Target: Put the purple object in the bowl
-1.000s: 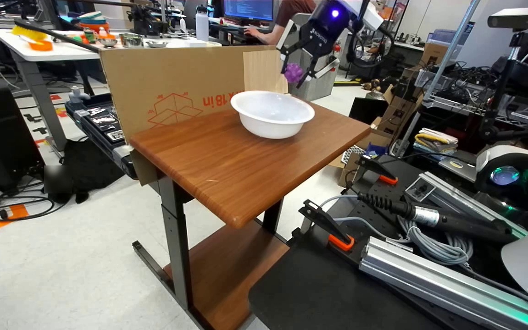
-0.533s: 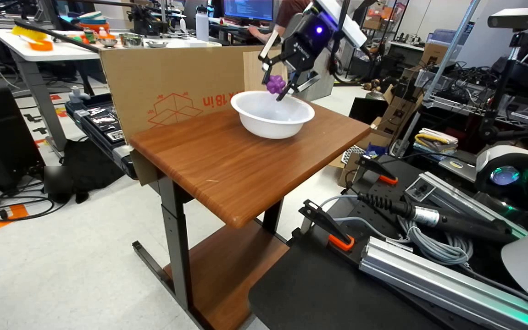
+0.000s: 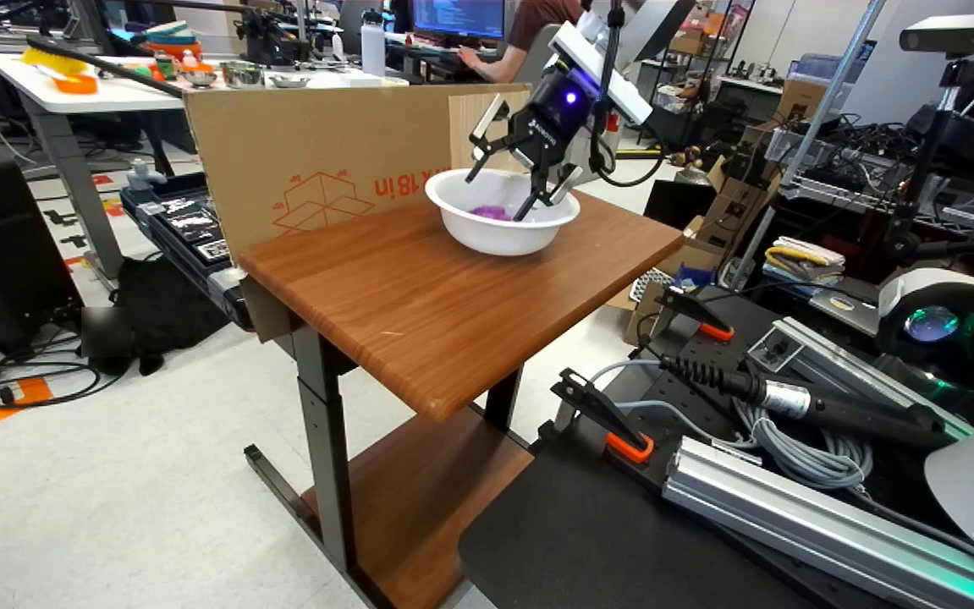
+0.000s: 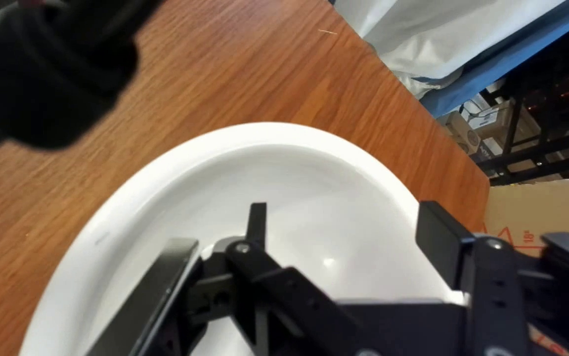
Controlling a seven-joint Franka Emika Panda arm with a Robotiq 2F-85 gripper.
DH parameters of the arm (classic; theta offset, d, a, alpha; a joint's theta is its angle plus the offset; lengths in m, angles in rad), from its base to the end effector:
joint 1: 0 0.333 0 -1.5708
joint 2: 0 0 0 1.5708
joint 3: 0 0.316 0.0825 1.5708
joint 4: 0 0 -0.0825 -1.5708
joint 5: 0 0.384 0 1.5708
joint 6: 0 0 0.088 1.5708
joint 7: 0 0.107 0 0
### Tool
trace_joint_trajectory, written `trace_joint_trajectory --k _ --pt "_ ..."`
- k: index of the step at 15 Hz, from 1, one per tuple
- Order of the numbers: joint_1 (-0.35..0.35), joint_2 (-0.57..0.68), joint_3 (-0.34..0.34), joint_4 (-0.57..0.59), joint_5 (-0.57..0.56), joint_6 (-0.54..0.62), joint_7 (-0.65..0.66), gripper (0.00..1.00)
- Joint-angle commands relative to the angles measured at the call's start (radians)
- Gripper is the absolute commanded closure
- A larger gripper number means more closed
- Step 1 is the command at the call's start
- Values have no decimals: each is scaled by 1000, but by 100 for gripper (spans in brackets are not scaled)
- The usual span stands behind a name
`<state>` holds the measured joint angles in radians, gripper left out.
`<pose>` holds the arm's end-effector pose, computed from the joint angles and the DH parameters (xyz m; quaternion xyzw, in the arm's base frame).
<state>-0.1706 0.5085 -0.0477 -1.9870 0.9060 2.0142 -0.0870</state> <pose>0.5658 -0.0779 0.1892 -0.8580 0.3333 0.1594 0.3569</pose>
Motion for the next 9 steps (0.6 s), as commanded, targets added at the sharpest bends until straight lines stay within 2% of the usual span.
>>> trace_joint_trajectory --k 1,4,5,9 --pt "-27 -43 -7 -11 18 -53 -49 0" --pt "-39 -115 -28 -73 15 -66 -53 0" --pt "-17 -39 -22 -9 2 -40 -30 0" --pt "-25 -89 -36 -49 2 -44 -32 0"
